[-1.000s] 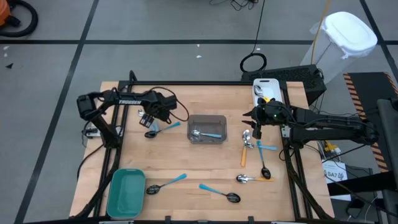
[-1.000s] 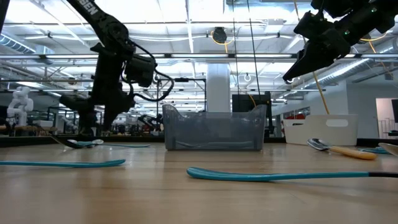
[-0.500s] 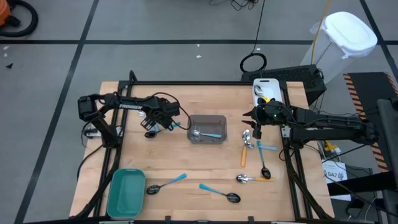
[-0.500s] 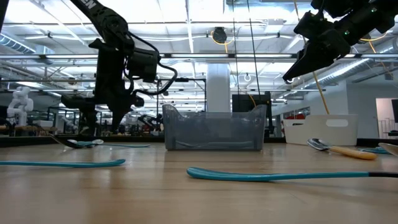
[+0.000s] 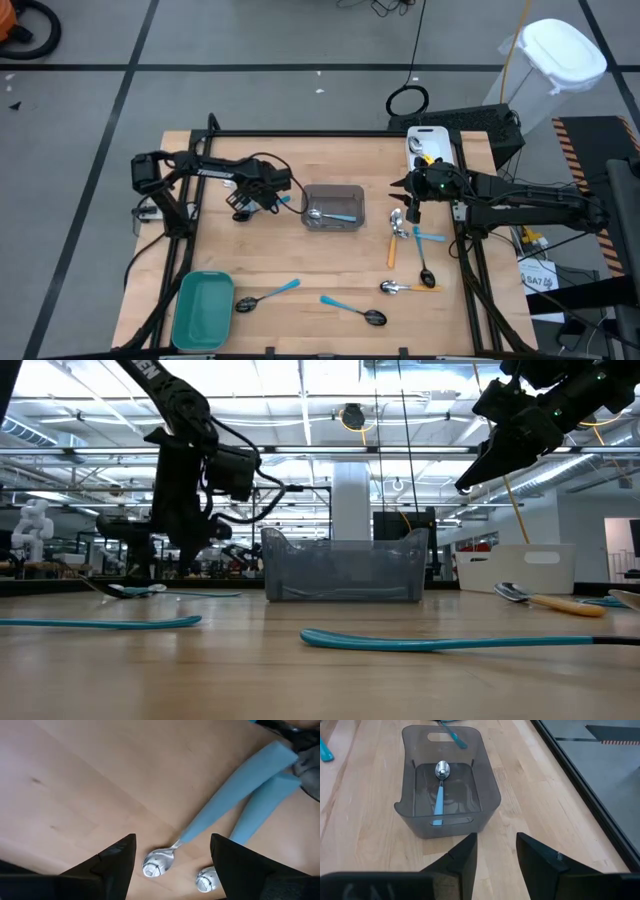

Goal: Sort silverware by color (type)
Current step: Put the top right light blue spoon into the black bin

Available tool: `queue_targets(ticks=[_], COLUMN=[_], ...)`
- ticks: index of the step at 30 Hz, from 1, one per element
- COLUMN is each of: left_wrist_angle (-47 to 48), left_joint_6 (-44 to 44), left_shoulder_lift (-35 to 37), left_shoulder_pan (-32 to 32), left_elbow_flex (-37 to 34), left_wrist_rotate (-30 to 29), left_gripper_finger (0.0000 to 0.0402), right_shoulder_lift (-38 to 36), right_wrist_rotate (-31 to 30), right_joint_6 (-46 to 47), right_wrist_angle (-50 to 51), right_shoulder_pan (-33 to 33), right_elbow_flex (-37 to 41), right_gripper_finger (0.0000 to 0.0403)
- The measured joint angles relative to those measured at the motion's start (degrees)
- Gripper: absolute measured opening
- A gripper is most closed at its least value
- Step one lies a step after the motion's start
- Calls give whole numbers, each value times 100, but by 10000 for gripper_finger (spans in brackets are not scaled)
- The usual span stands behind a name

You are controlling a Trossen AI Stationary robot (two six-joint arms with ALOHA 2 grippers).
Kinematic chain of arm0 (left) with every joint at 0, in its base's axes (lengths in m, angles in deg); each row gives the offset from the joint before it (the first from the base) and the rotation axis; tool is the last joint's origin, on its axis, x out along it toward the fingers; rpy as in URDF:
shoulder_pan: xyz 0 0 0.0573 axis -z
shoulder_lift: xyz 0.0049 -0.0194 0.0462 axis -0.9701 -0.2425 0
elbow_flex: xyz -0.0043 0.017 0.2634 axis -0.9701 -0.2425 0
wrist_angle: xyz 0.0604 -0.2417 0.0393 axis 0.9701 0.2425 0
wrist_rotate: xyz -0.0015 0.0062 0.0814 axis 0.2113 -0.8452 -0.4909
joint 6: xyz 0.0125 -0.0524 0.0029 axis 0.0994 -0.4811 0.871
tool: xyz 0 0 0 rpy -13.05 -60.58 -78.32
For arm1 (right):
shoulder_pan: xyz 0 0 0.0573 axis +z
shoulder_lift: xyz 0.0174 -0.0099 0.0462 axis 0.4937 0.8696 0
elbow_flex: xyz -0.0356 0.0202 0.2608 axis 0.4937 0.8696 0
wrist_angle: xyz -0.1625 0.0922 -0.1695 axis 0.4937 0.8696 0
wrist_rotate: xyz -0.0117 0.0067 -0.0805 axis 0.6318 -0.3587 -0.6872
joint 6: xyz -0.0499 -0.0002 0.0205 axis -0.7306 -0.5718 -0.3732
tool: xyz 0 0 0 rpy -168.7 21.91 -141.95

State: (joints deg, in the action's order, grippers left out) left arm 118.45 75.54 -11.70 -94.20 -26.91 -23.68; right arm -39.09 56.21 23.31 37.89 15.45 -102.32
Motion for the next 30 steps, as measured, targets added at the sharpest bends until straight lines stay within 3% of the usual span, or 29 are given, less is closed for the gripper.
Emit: queue_targets(ticks=[8, 21, 30], left_wrist_angle=[-26, -63, -170], left_joint_6=[-221, -311, -886], left_shoulder_lift=[-384, -588, -580], left_shoulder_pan=[-22, -59, -141], left_elbow_flex=[0, 7, 6], left_wrist_rotate=[-198, -67, 5], left_gripper_finger=[242, 101, 49], right_shoulder_lift=[0, -2, -2], right_wrist_rotate=[0, 0, 0], right_joint_6=[66, 68, 70], right_wrist_angle=[18, 22, 24], right_shoulder_pan=[-2, -2, -1], right_elbow_flex=[0, 0, 0], right_gripper_finger=[132, 132, 132])
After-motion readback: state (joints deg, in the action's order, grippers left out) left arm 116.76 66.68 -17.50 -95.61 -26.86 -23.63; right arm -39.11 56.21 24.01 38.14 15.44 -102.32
